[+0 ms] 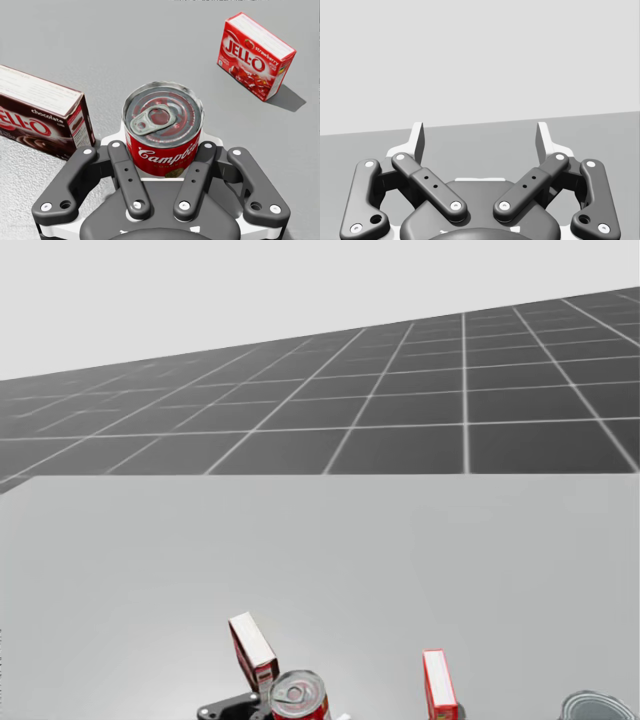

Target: Grasp the soup can and hold it up.

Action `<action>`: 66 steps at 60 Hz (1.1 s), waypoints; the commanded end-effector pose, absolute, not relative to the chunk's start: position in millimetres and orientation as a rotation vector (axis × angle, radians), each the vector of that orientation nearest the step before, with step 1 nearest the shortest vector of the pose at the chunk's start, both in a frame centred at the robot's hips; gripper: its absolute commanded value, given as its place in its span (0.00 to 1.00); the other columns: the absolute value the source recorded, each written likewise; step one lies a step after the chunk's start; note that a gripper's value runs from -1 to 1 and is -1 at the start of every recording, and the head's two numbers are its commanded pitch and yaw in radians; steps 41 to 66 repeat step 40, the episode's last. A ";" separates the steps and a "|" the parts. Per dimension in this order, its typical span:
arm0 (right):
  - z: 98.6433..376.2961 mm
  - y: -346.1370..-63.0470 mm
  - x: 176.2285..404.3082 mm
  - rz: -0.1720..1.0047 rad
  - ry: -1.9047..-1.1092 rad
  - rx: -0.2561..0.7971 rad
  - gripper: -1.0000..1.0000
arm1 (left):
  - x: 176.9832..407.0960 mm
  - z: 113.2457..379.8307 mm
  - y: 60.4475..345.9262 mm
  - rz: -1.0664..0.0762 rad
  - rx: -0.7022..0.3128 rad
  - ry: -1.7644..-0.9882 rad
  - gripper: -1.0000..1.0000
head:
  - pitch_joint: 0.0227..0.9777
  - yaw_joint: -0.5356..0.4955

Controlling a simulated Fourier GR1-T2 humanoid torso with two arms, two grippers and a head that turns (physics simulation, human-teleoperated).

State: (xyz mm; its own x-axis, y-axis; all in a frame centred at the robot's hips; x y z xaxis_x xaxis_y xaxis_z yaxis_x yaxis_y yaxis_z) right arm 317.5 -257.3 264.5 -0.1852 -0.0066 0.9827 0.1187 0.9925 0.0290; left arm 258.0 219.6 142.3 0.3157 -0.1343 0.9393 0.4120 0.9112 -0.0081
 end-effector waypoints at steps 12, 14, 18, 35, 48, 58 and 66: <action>264.6 -259.1 318.1 -0.115 -1.753 -0.084 0.00 | 263.0 217.3 202.2 -0.504 -0.312 -1.344 0.98 | 0.46 0.82; 264.5 -259.1 318.0 -0.113 -1.753 -0.082 0.00 | 263.6 222.8 201.9 -0.509 -0.306 -1.356 0.98 | 0.46 0.82; 264.5 -259.0 318.2 -0.110 -1.754 -0.080 0.00 | 266.8 240.1 201.6 -0.526 -0.284 -1.396 0.99 | 0.46 0.82; 265.3 -259.2 318.3 -0.113 -1.750 -0.054 0.00 | 281.6 310.4 196.9 -0.558 -0.178 -1.576 0.98 | 0.45 0.81; 265.7 -259.2 318.0 -0.109 -1.744 -0.044 0.00 | 284.1 327.1 195.5 -0.558 -0.157 -1.619 0.99 | 0.44 0.81; 265.7 -259.2 318.0 -0.109 -1.744 -0.044 0.00 | 284.1 327.1 195.5 -0.558 -0.157 -1.619 0.99 | 0.44 0.81; 265.7 -259.2 318.0 -0.109 -1.744 -0.044 0.00 | 284.1 327.1 195.5 -0.558 -0.157 -1.619 0.99 | 0.44 0.81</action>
